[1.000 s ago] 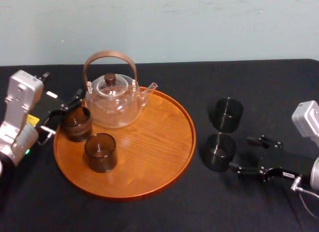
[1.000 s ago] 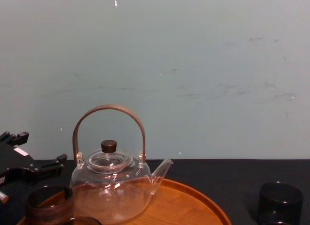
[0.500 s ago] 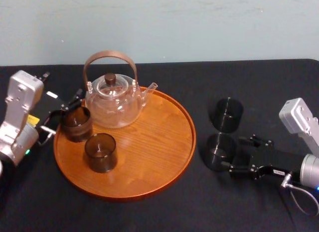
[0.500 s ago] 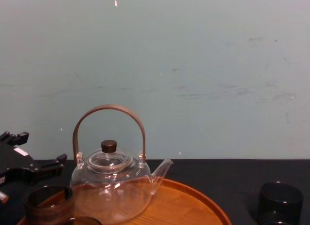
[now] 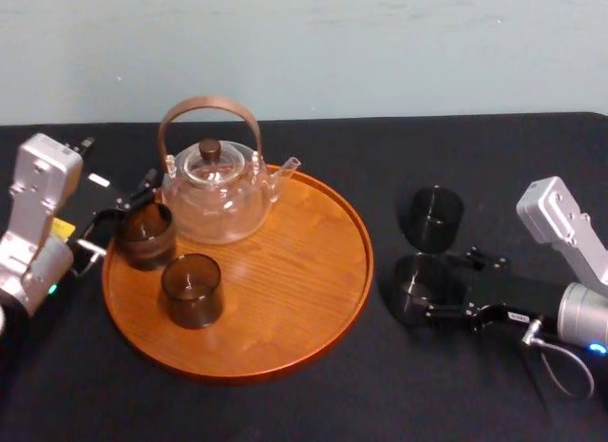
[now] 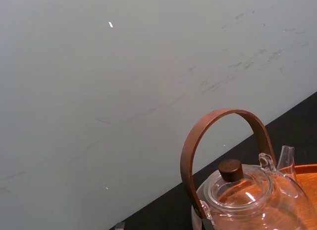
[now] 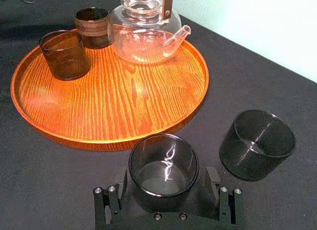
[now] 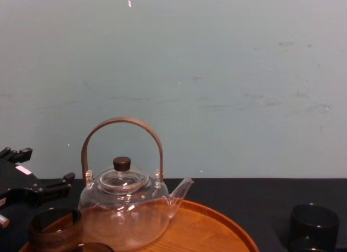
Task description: Pick up the glass from the table and place it on the tray.
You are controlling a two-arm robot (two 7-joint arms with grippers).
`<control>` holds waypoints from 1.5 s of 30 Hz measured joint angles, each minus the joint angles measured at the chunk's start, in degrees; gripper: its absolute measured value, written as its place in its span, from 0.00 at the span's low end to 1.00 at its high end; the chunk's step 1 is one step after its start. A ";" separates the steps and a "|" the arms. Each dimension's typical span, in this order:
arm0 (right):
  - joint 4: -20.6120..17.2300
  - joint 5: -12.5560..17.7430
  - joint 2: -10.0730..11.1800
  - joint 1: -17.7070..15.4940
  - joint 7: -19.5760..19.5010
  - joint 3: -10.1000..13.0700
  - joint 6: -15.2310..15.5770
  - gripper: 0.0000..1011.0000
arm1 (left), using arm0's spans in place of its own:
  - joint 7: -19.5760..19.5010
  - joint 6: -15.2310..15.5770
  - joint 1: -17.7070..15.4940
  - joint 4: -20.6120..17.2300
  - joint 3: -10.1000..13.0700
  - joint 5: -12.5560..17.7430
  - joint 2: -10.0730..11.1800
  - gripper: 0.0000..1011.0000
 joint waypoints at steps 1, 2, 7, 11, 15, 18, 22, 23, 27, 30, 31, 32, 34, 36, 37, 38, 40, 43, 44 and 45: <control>0.11 -0.07 -0.11 0.19 0.01 -0.10 0.00 0.99 | 0.00 0.00 0.00 0.00 0.00 0.00 0.00 0.99; 0.24 -0.15 -0.22 0.40 0.03 -0.23 0.00 0.99 | 0.00 0.00 0.00 0.00 0.00 0.00 0.00 0.99; 0.69 -0.44 -0.57 1.24 0.20 -0.84 0.00 0.99 | 0.00 0.00 0.00 0.00 0.00 0.00 0.00 0.99; 0.97 -0.60 -0.72 1.62 0.37 -1.19 0.14 0.99 | 0.00 0.00 0.00 0.00 0.00 0.00 0.00 0.99; 1.17 -0.70 -0.90 1.94 0.42 -1.47 0.30 0.99 | 0.00 0.00 0.00 0.00 0.00 0.00 0.00 0.99; 1.36 -0.85 -1.05 2.22 0.43 -1.69 0.41 0.99 | 0.00 0.00 0.00 0.00 0.00 0.00 0.00 0.99; 1.44 -1.37 -1.18 2.51 0.38 -2.07 0.42 0.99 | 0.00 0.00 0.00 0.00 0.00 0.00 0.00 0.99; 1.44 -1.37 -1.18 2.51 0.38 -2.07 0.43 0.99 | 0.00 0.00 0.00 0.00 0.00 0.00 0.00 0.99; 1.44 -1.35 -1.15 2.47 0.38 -2.03 0.42 0.99 | 0.00 0.00 0.00 0.00 0.00 0.00 0.00 0.99; 1.44 -1.31 -1.14 2.44 0.39 -2.00 0.42 0.99 | 0.00 0.00 0.00 0.00 0.00 0.00 0.00 0.99; 1.44 -1.29 -1.13 2.42 0.39 -1.98 0.42 0.99 | 0.00 0.00 0.00 0.00 0.00 0.00 0.00 0.99; 1.44 -1.28 -1.12 2.41 0.39 -1.98 0.42 0.99 | 0.00 0.00 0.00 0.00 0.00 0.00 0.00 0.99; 1.44 -1.26 -1.11 2.39 0.39 -1.95 0.41 0.99 | 0.00 0.00 0.00 0.00 0.00 0.00 0.00 0.99; 1.44 -1.22 -1.10 2.38 0.40 -1.92 0.40 0.95 | 0.00 0.00 0.00 0.00 0.00 0.00 0.00 0.99; 1.44 -1.21 -1.10 2.37 0.39 -1.91 0.40 0.94 | 0.00 0.00 0.00 0.00 0.00 0.00 0.00 0.99; 1.44 -1.18 -1.09 2.37 0.39 -1.91 0.39 0.93 | 0.00 0.00 0.00 0.00 0.01 0.00 0.00 0.99; 1.43 -1.16 -1.08 2.36 0.40 -1.90 0.38 0.89 | 0.00 0.00 0.00 0.00 0.00 0.00 0.00 0.99; 1.42 -1.12 -1.07 2.35 0.40 -1.88 0.38 0.89 | 0.00 0.00 0.00 0.00 0.01 0.00 0.00 0.99; 1.42 -1.12 -1.07 2.34 0.40 -1.87 0.37 0.89 | 0.00 0.00 0.00 0.00 0.00 0.00 0.00 0.99; 1.42 -1.11 -1.06 2.34 0.40 -1.87 0.37 0.89 | 0.00 0.00 0.00 0.00 0.00 0.00 0.00 0.99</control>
